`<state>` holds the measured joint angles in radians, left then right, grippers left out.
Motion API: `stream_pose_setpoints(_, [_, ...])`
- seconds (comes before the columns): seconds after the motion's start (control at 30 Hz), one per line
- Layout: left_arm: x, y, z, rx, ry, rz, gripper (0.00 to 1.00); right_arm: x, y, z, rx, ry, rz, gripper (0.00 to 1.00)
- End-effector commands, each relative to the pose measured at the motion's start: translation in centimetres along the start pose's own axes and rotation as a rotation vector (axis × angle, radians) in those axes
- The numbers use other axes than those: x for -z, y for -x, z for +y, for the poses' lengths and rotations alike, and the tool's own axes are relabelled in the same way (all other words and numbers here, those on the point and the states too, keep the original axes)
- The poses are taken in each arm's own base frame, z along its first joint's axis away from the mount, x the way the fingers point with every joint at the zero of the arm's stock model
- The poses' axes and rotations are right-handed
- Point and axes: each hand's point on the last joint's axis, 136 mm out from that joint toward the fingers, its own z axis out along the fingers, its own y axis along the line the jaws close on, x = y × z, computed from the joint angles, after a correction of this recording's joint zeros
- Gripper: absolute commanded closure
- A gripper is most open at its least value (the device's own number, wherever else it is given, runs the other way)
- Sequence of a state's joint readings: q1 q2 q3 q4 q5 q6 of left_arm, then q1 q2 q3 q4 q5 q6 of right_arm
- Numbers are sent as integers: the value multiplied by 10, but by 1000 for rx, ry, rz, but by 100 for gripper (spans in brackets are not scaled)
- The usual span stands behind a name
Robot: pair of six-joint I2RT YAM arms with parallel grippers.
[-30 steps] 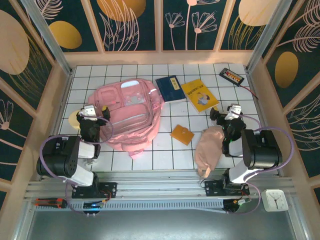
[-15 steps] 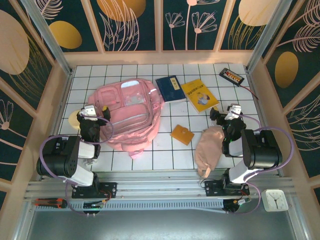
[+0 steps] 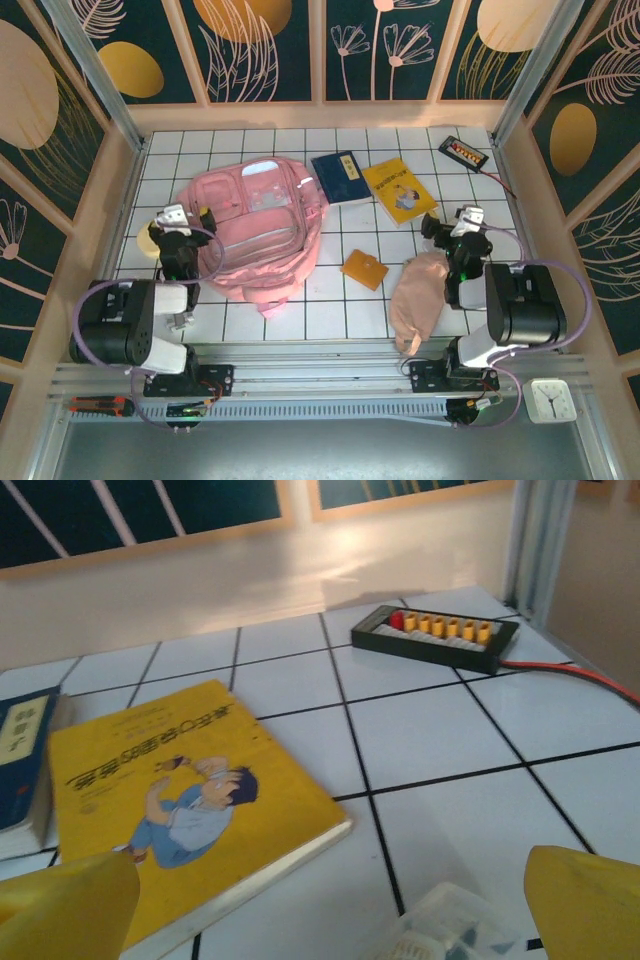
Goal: Pack books, pencil case, and school supplies into a backpack
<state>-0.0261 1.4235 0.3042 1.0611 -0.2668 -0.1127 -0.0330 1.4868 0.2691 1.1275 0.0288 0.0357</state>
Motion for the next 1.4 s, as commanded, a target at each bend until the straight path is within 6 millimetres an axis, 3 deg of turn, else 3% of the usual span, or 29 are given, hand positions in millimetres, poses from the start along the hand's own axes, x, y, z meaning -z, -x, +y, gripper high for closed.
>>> stream_pose_setpoints(0.0, [-2, 21, 14, 79, 100, 37, 1, -12, 34, -17, -98, -144, 36, 1])
stream_pose_setpoints(0.1, [4, 36, 15, 148, 123, 109, 1, -27, 45, -28, -341, -200, 237, 1])
stream_pose_setpoints(0.13, [6, 40, 5, 154, 72, 140, 1, -31, 44, -26, -393, -201, 312, 1])
stream_pose_setpoints(0.2, [10, 45, -24, 155, -88, 212, 1, -39, 50, -4, -463, -112, 417, 1])
stream_pose_setpoints(0.3, [19, 44, -53, 163, -220, 318, 1, -41, 63, 56, -518, 80, 516, 1])
stream_pose_setpoints(0.47, [42, 32, -103, -84, -379, 453, 1, -26, 47, 156, -579, 319, 748, 1])
stream_pose_setpoints(0.57, [60, 18, -127, -232, -462, 524, 1, -12, 32, 203, -588, 392, 863, 1])
stream_pose_setpoints(0.73, [96, -8, -152, -438, -582, 604, 1, 12, 6, 263, -504, 453, 1017, 3])
stream_pose_setpoints(0.9, [114, -31, -155, -540, -623, 645, 3, 21, -11, 289, -475, 464, 1068, 6])
stream_pose_setpoints(1.1, [124, -48, -170, -651, -701, 664, 6, 27, -17, 303, -472, 481, 1090, 8])
stream_pose_setpoints(1.37, [109, -55, -185, -715, -723, 662, 8, 32, -13, 308, -475, 486, 1086, 9])
